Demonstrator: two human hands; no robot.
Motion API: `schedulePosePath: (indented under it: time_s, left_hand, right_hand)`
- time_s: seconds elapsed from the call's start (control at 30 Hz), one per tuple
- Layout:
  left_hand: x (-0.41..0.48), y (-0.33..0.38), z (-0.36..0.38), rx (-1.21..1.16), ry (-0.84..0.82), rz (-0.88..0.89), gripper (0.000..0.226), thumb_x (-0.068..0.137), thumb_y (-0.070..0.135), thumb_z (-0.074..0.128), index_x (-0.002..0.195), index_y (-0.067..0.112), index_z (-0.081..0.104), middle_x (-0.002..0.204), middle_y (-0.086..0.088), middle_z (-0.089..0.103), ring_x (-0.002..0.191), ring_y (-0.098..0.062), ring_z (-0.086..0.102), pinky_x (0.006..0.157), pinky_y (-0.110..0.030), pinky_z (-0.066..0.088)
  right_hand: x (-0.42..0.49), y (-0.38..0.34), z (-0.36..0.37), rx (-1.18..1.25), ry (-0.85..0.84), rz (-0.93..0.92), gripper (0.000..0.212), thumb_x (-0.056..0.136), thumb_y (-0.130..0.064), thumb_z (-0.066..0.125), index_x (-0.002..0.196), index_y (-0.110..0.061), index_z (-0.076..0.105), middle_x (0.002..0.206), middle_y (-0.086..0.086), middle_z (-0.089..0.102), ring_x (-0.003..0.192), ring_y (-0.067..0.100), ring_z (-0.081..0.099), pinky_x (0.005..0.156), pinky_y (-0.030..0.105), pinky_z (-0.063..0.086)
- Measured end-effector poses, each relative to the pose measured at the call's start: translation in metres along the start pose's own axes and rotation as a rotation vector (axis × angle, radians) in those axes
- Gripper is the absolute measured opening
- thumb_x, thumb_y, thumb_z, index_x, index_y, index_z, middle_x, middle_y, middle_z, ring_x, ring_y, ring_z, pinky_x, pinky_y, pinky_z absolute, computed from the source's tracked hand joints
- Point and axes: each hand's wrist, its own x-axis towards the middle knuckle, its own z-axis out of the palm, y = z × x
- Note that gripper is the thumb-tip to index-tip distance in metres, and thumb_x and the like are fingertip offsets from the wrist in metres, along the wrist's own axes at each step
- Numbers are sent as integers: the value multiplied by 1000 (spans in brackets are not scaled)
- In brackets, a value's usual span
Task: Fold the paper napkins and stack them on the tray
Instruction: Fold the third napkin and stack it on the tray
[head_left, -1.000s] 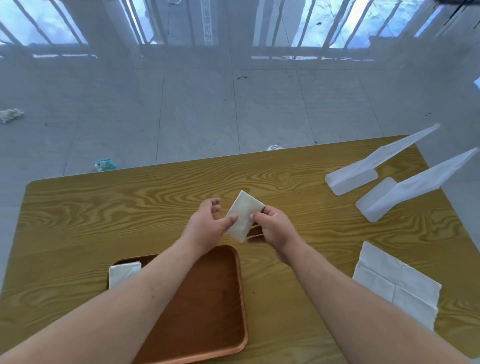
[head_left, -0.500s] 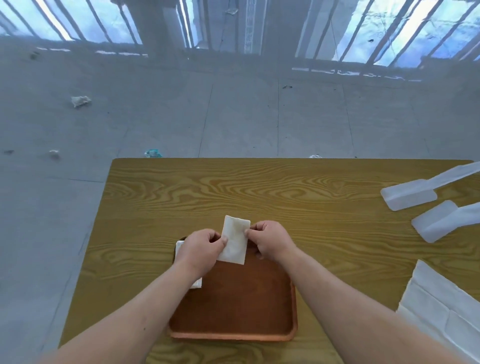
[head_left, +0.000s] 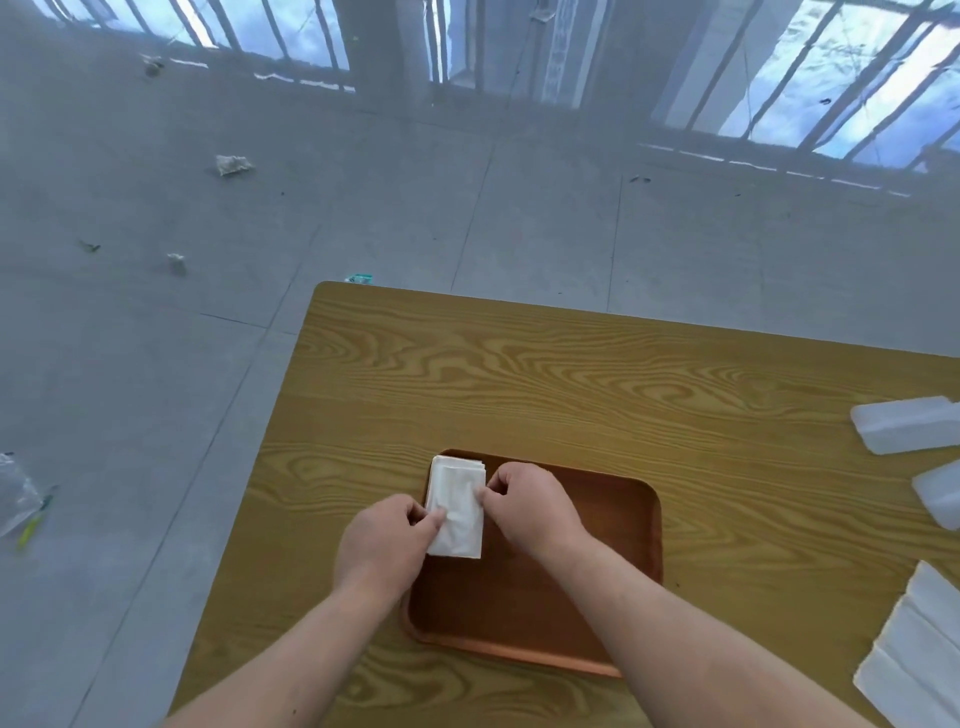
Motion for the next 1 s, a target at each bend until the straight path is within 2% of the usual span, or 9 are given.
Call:
schedulePosePath:
  time_s: [0.1,0.17,0.27,0.33,0.37,0.47,0.57,0.87,1.0]
  left_hand:
    - [5,1,-2,55,32,70,35,92,60,59,71,31,59,73,13,62,68,-4,56,57,-32,44]
    - [6,1,-3,93,82,145,29,92,58,60,82,31,59,85,13,60,76,-8,56,66,-35,50]
    - [1,-8,3,272,275,573,35,89,50,66,107,20,67,108,-1,66,98,-26,60,84,-44,52]
    - [-4,-16,9,389,277,867,49,87,53,62,118,16,71,126,-7,68,116,-29,63,99,-47,49]
    - [-6,-20,11,424,245,940,54,87,55,61,123,16,71,133,-8,67,124,-28,61,106,-48,45]
    - [-5,-29,13,497,138,966,62,86,57,62,130,15,69,138,-7,65,133,-24,57,115,-45,36]
    - [-5,-33,10,593,49,980,63,85,60,61,129,16,70,139,-8,64,134,-24,56,114,-46,43]
    - [-5,-39,5,670,-45,956,69,88,64,56,138,18,64,147,-10,57,140,-25,49,116,-50,40]
    - [-4,-39,3,673,-36,985,69,89,63,56,140,18,62,148,-9,56,142,-26,46,115,-48,26]
  right_hand:
    - [3,-3,2,-53,38,-46,25,95,-45,59,79,-27,62,71,-8,65,67,10,61,62,35,53]
    - [3,-3,3,-121,94,-104,24,96,-46,58,83,-26,61,76,-9,63,71,12,60,62,35,51]
    - [-4,7,7,-317,304,-439,18,95,-38,61,102,-21,65,100,-3,65,92,21,61,76,36,52]
    - [-11,17,14,-477,297,-686,40,87,-29,71,125,-18,68,126,6,67,118,30,62,97,45,54]
    - [-12,23,18,-542,263,-767,51,84,-27,75,133,-17,66,136,8,65,128,32,59,106,48,50]
    - [-9,32,26,-650,148,-791,57,92,-26,65,148,-16,54,155,9,50,147,30,40,120,48,32]
    - [-6,35,26,-693,60,-734,56,100,-27,49,155,-16,43,164,9,34,154,28,24,125,46,18]
    - [1,29,27,-727,-21,-745,59,103,-28,39,160,-17,32,170,11,16,157,31,8,126,43,-1]
    - [7,18,31,-768,-54,-760,61,103,-27,36,163,-19,22,171,9,11,158,30,4,126,42,-3]
